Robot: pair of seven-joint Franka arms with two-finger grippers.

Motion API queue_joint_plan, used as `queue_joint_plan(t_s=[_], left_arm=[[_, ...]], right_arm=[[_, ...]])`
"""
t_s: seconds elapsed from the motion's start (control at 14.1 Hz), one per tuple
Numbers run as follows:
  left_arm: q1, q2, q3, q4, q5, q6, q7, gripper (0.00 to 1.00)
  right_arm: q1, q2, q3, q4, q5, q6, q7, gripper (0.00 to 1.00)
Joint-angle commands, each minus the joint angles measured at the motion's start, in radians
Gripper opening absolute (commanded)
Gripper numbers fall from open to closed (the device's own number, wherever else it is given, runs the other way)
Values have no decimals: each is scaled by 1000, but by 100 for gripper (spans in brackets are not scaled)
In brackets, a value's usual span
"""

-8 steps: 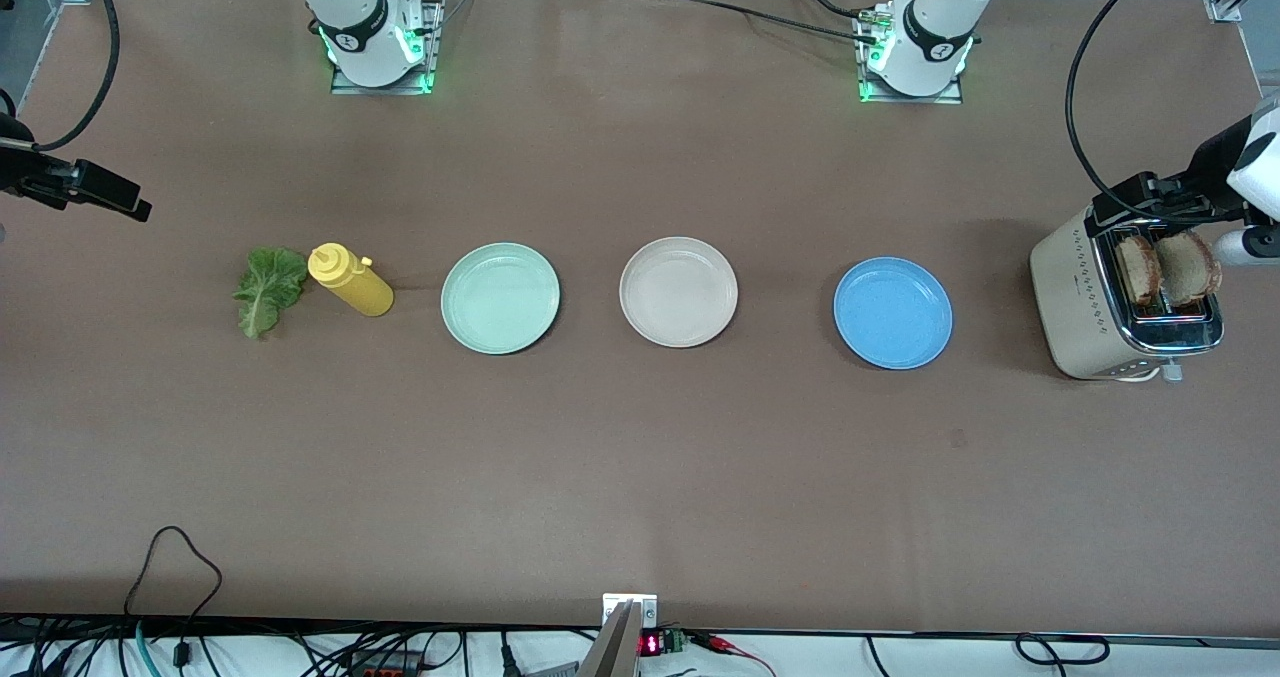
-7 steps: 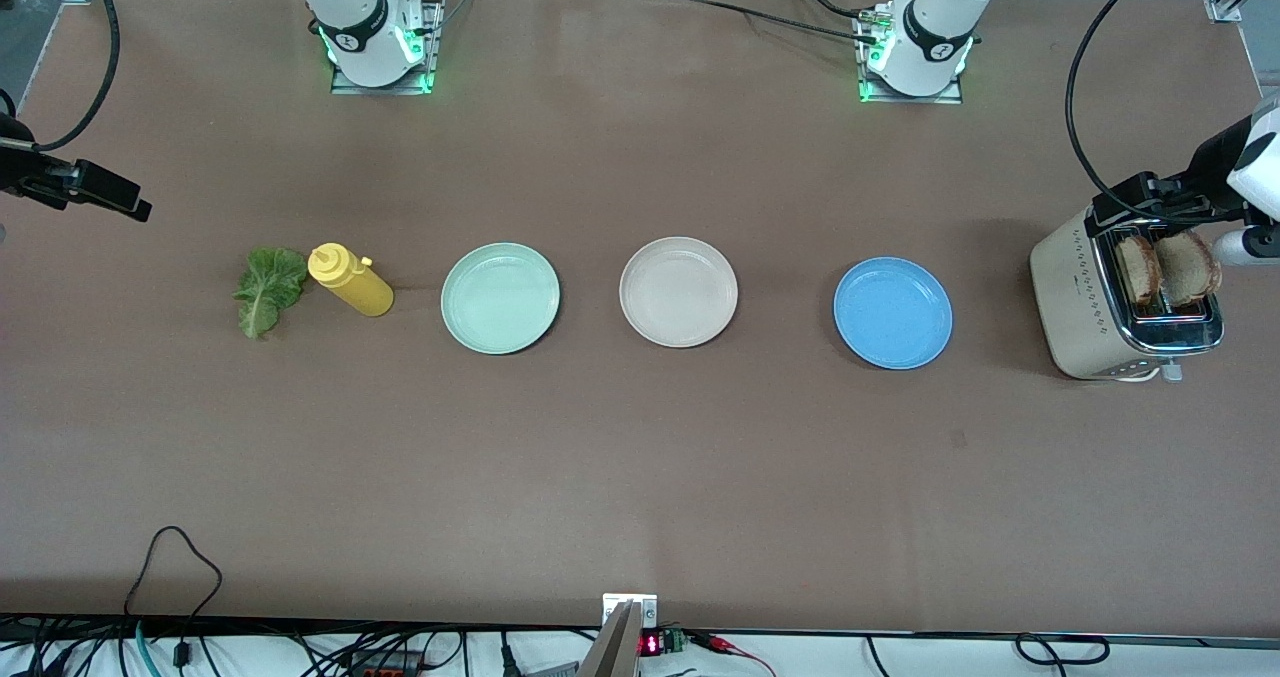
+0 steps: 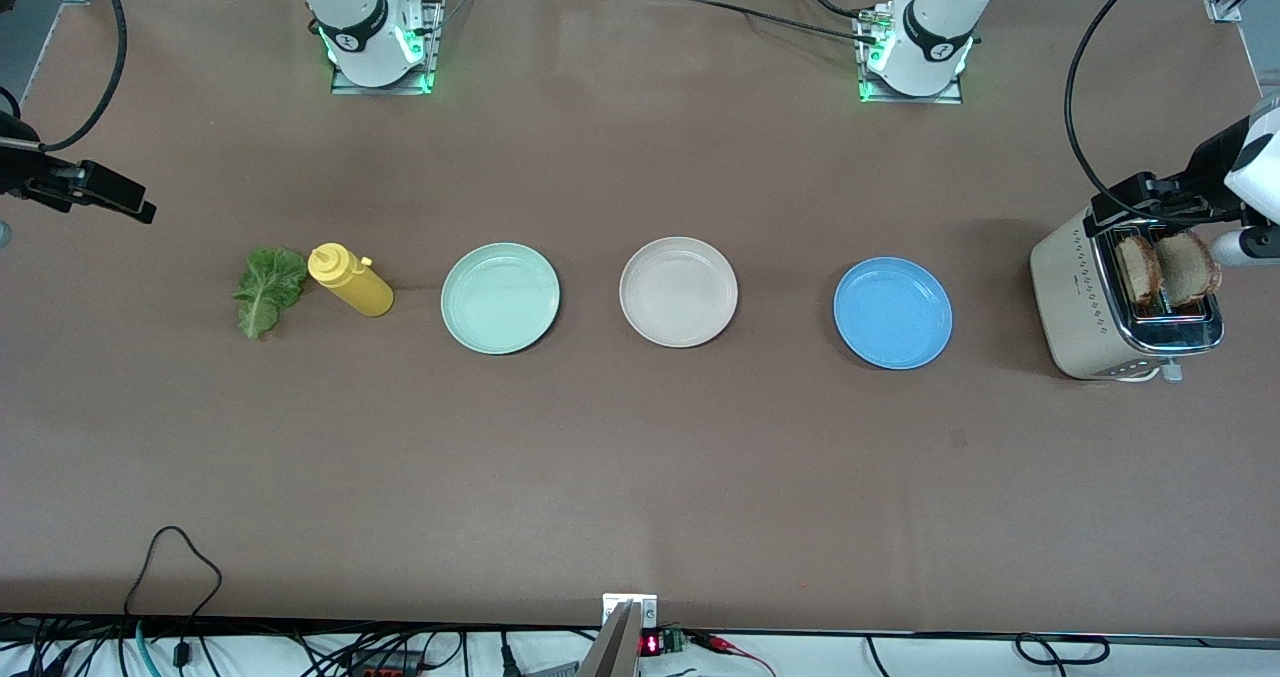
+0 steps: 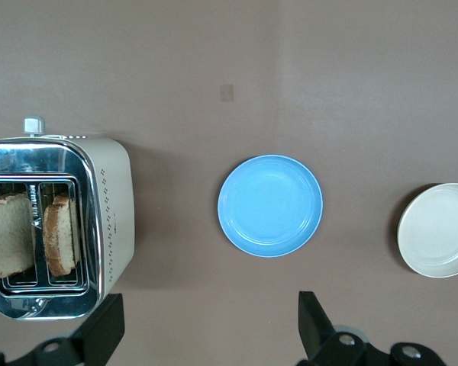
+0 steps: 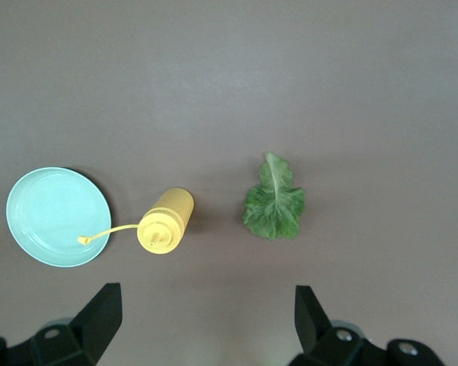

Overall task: Make sandwich in beige plate with both arms
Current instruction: 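Move the left gripper over the toaster toward the bread slices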

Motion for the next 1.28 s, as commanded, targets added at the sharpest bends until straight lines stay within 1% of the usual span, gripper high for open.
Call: queue_joint_plan(t_s=[0.0, 0.14, 0.21, 0.36, 0.57, 0.64, 0.71, 0.85, 1.0, 1.21], left_arm=[[-4, 12, 2, 0, 1, -1, -27, 100], [-17, 40, 2, 9, 10, 2, -22, 100], [-17, 60, 2, 10, 13, 25, -22, 100], [0, 101, 7, 6, 15, 119, -16, 100], [51, 149, 9, -14, 15, 152, 27, 100], [60, 158, 9, -32, 16, 173, 29, 100], [81, 155, 9, -87, 21, 228, 33, 100], [101, 150, 9, -173, 99, 305, 100, 100], [158, 150, 7, -224, 113, 332, 148, 100], [170, 141, 7, -272, 111, 339, 148, 100]], right_arm=[[15, -13, 1, -8, 1, 12, 5, 100], [14, -13, 1, -8, 1, 12, 5, 100], [14, -13, 1, -8, 1, 12, 5, 100], [15, -13, 1, -8, 1, 14, 5, 100], [15, -13, 1, -10, 1, 12, 5, 100], [15, -13, 1, -8, 1, 12, 5, 100], [15, -13, 1, -8, 1, 12, 5, 100], [15, -13, 1, -10, 1, 12, 5, 100], [15, -13, 1, -10, 1, 12, 5, 100], [15, -13, 1, -8, 1, 12, 5, 100]])
